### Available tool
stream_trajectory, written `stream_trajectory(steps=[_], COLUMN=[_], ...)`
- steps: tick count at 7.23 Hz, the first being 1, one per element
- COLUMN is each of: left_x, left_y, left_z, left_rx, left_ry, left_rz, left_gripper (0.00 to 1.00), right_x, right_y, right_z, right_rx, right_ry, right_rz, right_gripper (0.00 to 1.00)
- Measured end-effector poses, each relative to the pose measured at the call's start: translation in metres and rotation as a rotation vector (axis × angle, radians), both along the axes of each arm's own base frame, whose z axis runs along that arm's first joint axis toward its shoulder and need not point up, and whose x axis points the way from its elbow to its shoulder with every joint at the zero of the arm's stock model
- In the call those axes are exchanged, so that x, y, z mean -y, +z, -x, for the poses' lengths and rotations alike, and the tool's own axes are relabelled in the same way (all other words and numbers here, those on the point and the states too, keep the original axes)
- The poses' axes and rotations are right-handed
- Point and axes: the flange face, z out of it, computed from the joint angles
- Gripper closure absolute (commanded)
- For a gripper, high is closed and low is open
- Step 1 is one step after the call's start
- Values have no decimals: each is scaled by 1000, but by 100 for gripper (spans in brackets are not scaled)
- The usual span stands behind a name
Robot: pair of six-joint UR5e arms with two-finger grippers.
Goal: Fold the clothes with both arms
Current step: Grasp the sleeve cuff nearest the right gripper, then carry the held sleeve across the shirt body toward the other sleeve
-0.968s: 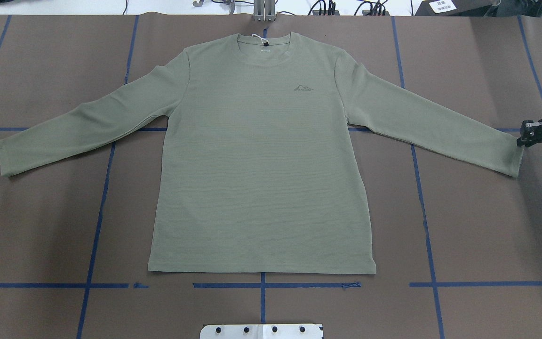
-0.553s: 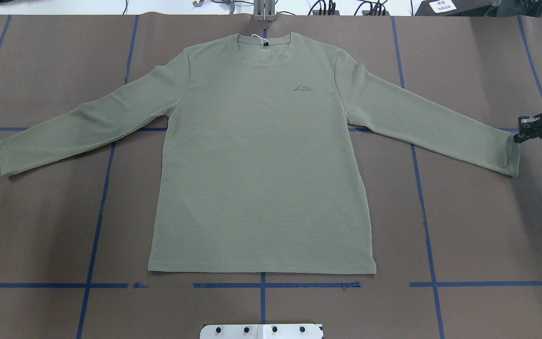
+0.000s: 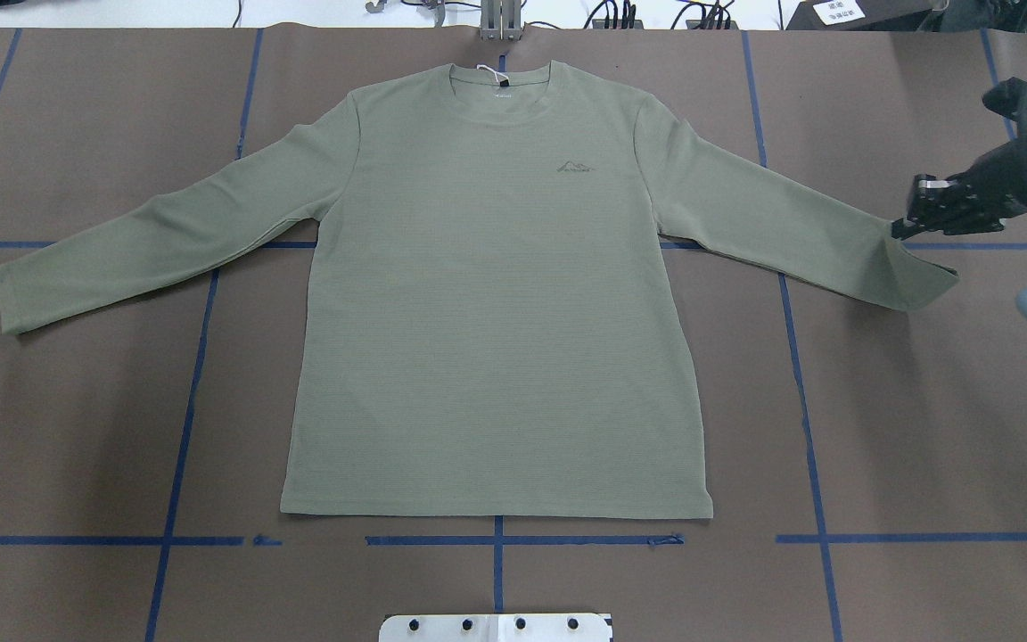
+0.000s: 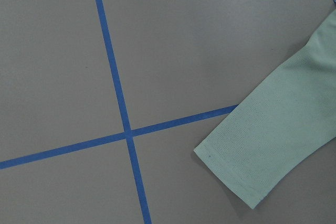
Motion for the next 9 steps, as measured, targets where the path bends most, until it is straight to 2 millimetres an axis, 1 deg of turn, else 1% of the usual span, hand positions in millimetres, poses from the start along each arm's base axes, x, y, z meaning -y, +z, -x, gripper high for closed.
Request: stream_trajectory(steps=[1,2,3,4,5,6,7,8,9], left_x=[0,0,0,0,0,0,0,0,1], left_y=[1,2,2,2,2,2,3,3,3], left_z=[0,0,0,0,0,0,0,0,0], left_rx=[-1,-2,-3,-4,-4,-5,-5,-5,-5], left_ry=[2,2,3,3,3,3,3,2,1], left_rz=[0,-2,-8,-15,-21,-22,-21,-20,-17], left_gripper=[0,0,0,0,0,0,0,0,0], right_x=[-1,-1,0,-1,-1,1,0,-7,-15], right_y=[-62,-131,-203,-269,-320,-363,-396,-413,-422], right_z=[45,103,163,222,275,326,372,414,445], right_rx=[58,105,120,112,101,86,77,82,88], right_ry=[39,90,154,210,245,265,277,288,297], right_rz=[57,112,138,137,117,97,73,41,17], right_gripper=[100,100,100,100,100,100,100,100,100])
